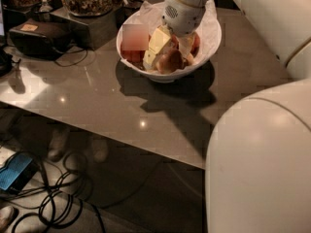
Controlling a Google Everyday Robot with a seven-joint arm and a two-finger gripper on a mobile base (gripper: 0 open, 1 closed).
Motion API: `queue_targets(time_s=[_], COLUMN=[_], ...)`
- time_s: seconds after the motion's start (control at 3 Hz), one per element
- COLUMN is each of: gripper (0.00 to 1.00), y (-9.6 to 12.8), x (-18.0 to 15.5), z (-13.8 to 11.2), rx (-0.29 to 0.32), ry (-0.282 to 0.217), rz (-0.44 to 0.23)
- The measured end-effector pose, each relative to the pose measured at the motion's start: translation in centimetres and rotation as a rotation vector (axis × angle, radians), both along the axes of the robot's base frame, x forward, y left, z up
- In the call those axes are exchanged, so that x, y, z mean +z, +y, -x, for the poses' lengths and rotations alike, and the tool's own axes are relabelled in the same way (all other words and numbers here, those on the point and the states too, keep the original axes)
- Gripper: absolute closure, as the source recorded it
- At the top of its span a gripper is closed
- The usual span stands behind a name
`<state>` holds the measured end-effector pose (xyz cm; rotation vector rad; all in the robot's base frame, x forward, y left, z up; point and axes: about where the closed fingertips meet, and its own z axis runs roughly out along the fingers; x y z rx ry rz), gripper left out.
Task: Pick apple from white bowl
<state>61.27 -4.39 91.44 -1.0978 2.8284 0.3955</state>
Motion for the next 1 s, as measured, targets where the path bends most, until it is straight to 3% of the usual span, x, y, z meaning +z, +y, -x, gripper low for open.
queue_targets(time_s=[0.33, 1.0], gripper=[0.19, 0.61], y=[-0.06, 0.07], x=[-0.63, -0.65], z=[0.18, 0.68], rx=[0.009, 0.043], ry=[0.013, -0.014], rz=[0.002, 0.016])
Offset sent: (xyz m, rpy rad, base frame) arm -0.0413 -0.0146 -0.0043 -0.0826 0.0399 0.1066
